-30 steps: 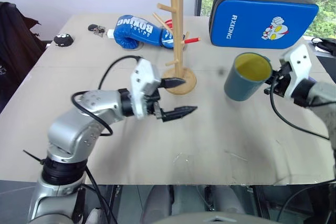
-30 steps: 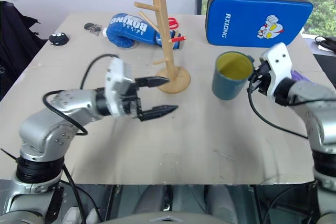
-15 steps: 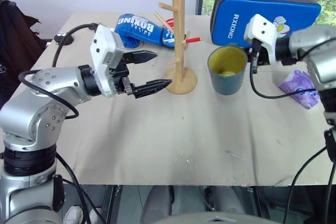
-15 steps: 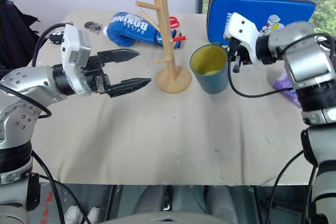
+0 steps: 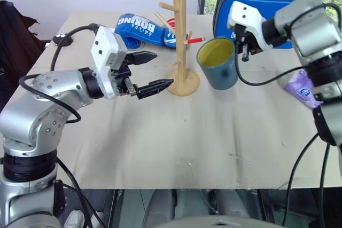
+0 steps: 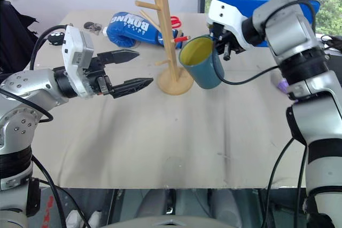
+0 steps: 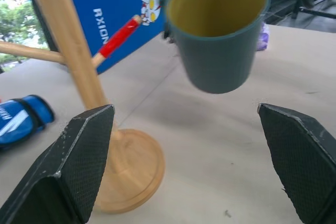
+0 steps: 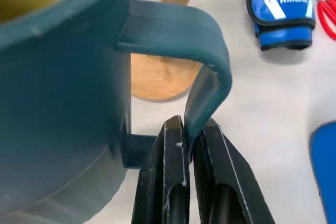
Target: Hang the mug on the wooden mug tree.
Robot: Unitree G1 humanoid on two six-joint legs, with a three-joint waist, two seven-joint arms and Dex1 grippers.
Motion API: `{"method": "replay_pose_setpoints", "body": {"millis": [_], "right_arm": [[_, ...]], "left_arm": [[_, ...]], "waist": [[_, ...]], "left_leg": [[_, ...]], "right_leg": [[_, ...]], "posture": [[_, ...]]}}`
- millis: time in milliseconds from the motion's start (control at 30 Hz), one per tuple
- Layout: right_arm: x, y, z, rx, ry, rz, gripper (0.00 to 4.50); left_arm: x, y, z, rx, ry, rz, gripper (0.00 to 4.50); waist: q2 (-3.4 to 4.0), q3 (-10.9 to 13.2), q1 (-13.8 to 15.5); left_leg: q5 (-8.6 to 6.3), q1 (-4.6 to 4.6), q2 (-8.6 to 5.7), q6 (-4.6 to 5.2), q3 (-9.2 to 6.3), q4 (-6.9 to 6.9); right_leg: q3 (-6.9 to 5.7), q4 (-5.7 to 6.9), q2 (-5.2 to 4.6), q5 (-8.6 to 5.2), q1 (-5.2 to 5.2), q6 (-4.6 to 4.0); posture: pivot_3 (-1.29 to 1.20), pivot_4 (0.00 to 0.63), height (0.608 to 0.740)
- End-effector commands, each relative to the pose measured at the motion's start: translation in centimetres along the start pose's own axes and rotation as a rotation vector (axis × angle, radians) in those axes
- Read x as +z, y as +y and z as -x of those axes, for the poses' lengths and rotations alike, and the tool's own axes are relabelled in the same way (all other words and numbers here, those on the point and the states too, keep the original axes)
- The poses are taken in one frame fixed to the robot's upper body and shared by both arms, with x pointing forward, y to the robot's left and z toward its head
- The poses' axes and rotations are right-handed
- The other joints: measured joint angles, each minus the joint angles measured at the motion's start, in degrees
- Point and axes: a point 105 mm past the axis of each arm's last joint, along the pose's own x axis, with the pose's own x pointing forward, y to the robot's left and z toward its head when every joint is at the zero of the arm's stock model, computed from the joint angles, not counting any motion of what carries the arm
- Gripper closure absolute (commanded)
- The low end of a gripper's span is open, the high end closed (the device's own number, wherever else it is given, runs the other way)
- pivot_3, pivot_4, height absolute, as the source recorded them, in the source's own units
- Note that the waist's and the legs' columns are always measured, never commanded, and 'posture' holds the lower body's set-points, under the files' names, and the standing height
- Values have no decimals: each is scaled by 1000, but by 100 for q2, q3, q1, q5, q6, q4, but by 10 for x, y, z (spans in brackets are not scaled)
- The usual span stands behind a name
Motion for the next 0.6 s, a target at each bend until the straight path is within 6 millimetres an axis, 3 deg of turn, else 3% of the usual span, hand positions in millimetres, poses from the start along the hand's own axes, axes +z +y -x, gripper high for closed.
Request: {"method": "replay_pose_setpoints", "body": {"millis": [33, 233, 600], "right_arm": [[15, -19, 9, -83, -11, 19, 4423], [28, -25, 3, -96, -29, 32, 4423], [38, -15, -9, -32, -45, 86, 4423]], "left_arm": [[9, -4, 2, 5, -38, -41, 0], [7, -5, 3, 20, -47, -35, 0], [3, -5, 4, 36, -47, -31, 0]], "waist": [[0, 0, 1], [1, 1, 7], [3, 2, -7]], "left_leg": [[0, 0, 0, 0, 1, 0], [0, -9, -3, -1, 3, -3], [0, -8, -2, -1, 0, -5]], "right_leg": [[0, 0, 0, 0, 0, 0], [-2, 6, -5, 1, -1, 0], [-3, 8, -4, 1, -2, 0]], "posture": [[0, 150, 737], [0, 150, 737], [0, 150, 737]]}}
